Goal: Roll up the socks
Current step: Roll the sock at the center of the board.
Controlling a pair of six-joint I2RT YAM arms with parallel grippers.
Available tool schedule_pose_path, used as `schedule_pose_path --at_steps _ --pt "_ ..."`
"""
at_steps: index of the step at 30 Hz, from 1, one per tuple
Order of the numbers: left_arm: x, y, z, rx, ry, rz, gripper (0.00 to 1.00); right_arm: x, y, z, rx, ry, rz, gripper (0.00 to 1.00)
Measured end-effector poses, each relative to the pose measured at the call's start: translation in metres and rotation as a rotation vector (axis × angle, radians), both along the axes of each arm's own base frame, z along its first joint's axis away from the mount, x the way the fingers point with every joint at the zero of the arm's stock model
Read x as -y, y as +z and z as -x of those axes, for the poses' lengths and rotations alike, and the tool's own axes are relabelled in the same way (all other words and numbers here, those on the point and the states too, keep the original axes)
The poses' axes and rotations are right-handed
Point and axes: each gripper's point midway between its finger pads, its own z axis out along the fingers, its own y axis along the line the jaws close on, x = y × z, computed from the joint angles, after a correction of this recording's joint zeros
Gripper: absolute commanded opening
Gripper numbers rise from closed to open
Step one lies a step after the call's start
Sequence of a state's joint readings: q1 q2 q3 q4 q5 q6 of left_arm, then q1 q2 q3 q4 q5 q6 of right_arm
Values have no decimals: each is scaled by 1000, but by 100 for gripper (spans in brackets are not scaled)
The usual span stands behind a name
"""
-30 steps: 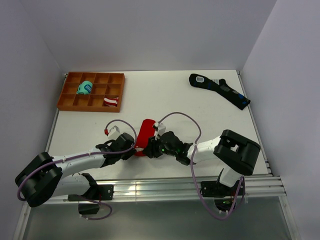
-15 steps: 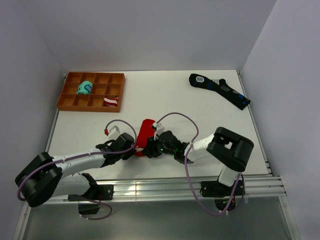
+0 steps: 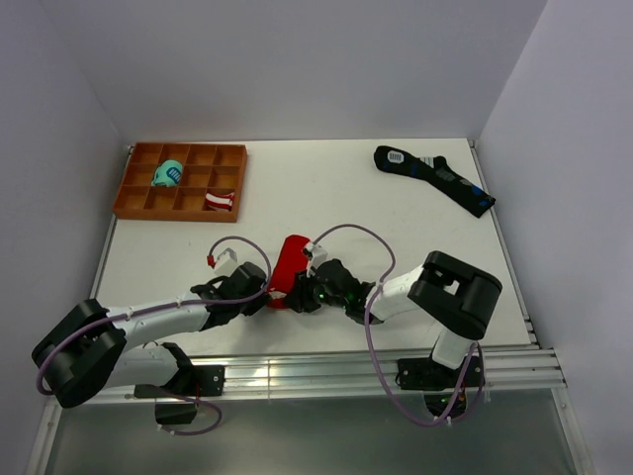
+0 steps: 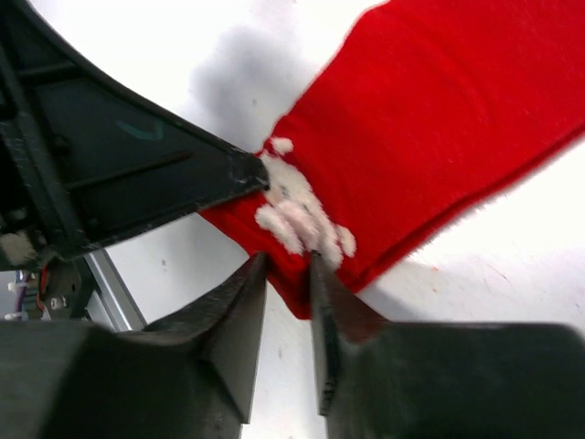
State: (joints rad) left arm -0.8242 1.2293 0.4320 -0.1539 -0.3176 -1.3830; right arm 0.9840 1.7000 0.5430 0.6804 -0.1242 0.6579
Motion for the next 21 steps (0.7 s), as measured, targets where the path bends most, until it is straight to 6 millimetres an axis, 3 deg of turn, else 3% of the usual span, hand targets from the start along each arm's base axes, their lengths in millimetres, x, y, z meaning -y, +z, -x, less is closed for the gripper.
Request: schedule_pose_path --at_steps 5,10,12,16,21 --pt "1 0 -1 1 7 7 0 8 -8 0 -51 -33 -4 13" --pt "2 1 -1 0 13 16 2 11 -10 -1 -88 -63 -15 1" --pt "2 1 -1 1 15 24 8 14 -11 0 -100 -73 -23 0" --pt "-1 1 4 -1 17 33 30 17 -12 2 -123 -83 -45 0" --pt "-17 5 6 30 36 3 40 26 -14 -1 -163 -108 -66 0"
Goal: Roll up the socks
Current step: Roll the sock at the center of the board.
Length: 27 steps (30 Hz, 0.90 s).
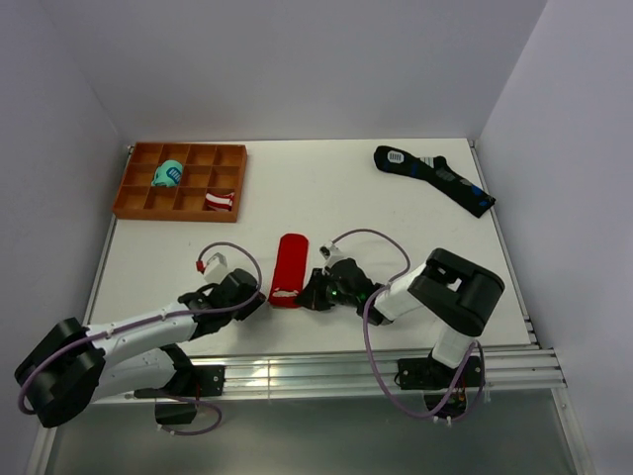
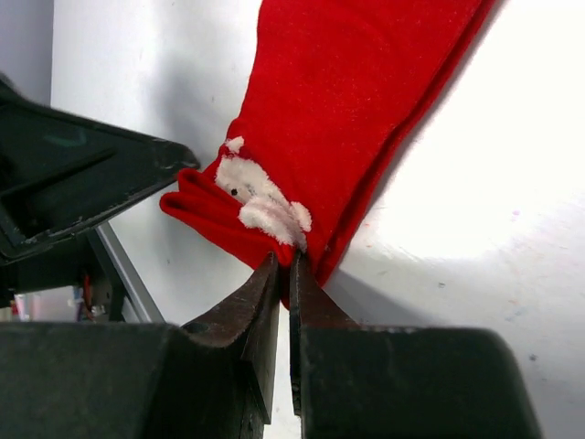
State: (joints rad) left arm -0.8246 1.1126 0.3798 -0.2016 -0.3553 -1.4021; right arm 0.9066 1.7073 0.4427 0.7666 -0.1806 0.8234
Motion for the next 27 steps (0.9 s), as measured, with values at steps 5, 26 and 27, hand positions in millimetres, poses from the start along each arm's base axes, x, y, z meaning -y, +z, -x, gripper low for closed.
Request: schedule_pose_path --at_steps 5,26,27 --pt "-11 2 5 65 -25 6 39 7 0 -6 -49 -23 11 0" --pt "26 21 0 441 -308 21 45 30 -3 -14 -288 35 67 0" --pt "28 19 0 447 -318 20 46 31 -3 -14 -298 39 64 0"
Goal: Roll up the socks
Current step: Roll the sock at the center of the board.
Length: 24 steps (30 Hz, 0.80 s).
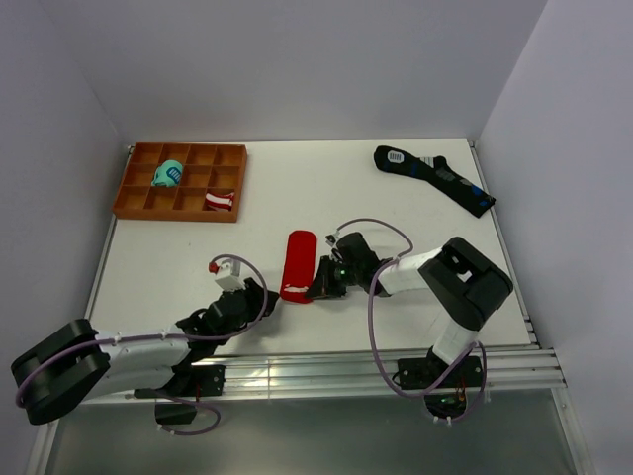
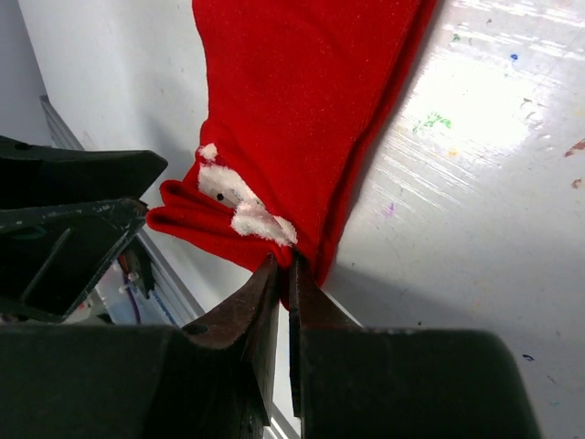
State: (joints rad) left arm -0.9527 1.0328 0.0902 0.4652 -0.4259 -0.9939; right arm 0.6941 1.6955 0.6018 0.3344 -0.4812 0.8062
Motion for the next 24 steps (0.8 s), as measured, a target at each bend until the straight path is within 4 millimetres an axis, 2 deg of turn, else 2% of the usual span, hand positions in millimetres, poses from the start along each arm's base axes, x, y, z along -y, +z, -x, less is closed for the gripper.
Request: schedule_pose_path --at_steps 4,10,12,18,24 --pt "8 2 2 36 -48 30 47 2 -1 0 -30 13 -13 0" --pt "25 31 0 129 -111 121 47 2 -1 0 -65 25 -29 0" --pt "28 35 0 146 -129 126 43 2 -1 0 -74 29 -33 0" --pt "27 16 4 113 -152 61 41 2 -2 0 -97 34 -35 0" --pt "25 9 5 105 -159 29 42 3 -2 0 -118 39 -39 0"
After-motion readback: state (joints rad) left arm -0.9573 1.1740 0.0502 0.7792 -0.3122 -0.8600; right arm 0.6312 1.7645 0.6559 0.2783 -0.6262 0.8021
